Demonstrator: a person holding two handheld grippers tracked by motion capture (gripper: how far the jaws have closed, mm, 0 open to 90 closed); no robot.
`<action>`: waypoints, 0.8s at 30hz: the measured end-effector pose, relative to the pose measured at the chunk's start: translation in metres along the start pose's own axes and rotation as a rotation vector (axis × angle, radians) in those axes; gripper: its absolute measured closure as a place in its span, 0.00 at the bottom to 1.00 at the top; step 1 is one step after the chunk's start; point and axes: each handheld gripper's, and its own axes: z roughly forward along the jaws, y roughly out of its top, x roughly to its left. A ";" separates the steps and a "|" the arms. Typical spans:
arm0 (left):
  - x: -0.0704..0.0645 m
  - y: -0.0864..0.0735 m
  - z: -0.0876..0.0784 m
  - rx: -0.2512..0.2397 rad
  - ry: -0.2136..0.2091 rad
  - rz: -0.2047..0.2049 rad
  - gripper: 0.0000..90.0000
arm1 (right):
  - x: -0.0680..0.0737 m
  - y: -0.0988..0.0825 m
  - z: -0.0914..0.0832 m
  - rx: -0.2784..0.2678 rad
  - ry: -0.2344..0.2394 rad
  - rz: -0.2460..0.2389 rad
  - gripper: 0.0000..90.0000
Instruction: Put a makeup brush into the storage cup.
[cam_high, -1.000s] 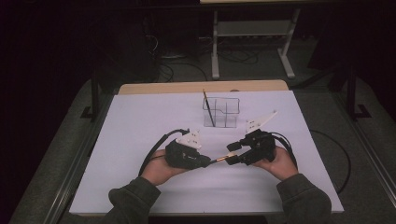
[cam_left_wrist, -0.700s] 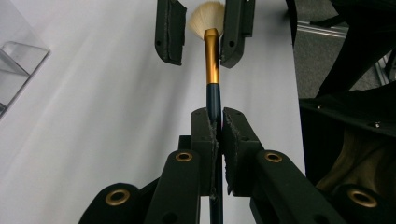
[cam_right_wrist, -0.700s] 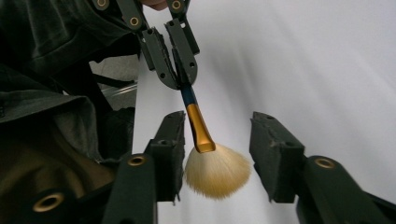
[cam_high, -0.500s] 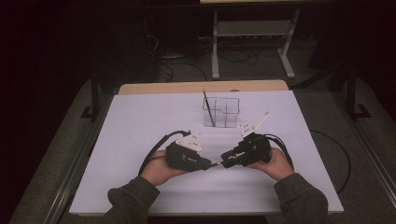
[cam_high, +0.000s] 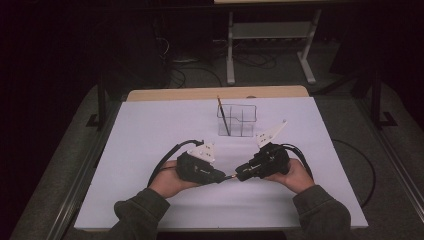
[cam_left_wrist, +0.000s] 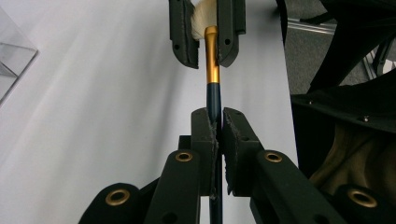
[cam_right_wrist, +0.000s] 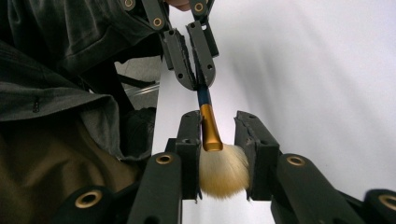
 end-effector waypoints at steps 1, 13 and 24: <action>0.000 0.000 0.000 0.000 0.000 0.001 0.93 | 0.000 0.000 0.000 0.002 -0.001 -0.003 0.84; 0.000 0.000 0.002 0.007 -0.022 -0.001 0.92 | 0.002 0.001 0.000 0.016 0.021 -0.032 0.91; 0.001 -0.003 0.009 0.098 -0.028 -0.012 0.84 | 0.007 0.011 -0.001 0.073 -0.010 -0.065 0.91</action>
